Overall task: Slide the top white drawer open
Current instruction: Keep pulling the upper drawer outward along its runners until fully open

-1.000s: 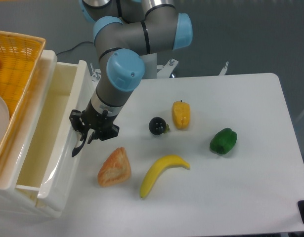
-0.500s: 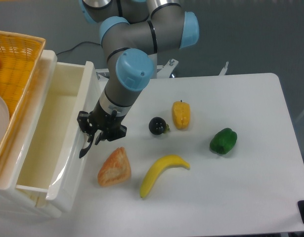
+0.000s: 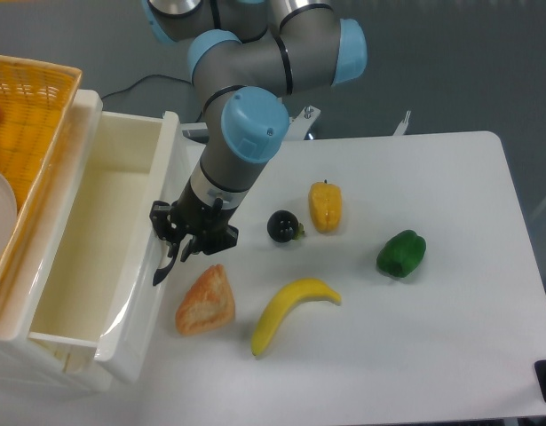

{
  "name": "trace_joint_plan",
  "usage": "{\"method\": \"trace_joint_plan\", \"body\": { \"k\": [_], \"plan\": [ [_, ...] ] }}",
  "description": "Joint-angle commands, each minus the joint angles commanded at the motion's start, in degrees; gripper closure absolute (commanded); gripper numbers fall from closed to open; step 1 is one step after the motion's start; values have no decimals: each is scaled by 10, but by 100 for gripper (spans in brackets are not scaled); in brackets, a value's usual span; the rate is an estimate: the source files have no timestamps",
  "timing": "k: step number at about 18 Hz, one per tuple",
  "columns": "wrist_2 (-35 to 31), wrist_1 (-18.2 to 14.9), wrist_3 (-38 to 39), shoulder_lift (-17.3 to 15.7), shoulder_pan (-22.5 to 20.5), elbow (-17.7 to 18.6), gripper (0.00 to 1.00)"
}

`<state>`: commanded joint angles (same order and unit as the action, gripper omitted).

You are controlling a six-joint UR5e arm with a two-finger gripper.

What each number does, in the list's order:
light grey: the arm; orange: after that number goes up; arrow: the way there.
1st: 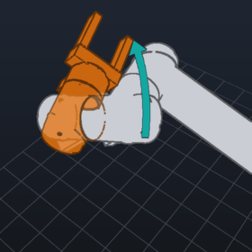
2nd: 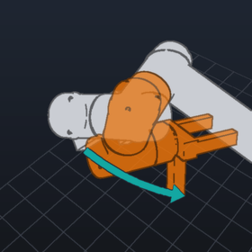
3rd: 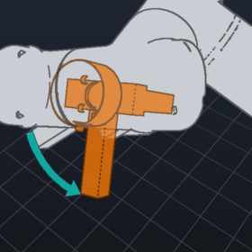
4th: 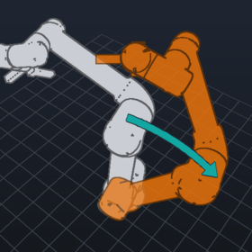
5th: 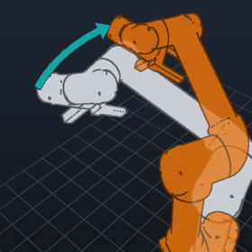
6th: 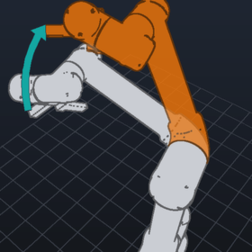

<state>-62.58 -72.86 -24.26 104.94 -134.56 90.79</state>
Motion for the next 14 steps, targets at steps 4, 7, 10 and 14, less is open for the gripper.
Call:
{"method": "trace_joint_plan", "body": {
  "k": [4,7,10,14],
  "plan": [
    [-1,-1,0,0,-7,0,75],
    [-1,-1,0,0,-12,0,75],
    [0,-3,-10,1,-17,1,75],
    [3,-5,-17,3,-24,1,75]
  ]
}}
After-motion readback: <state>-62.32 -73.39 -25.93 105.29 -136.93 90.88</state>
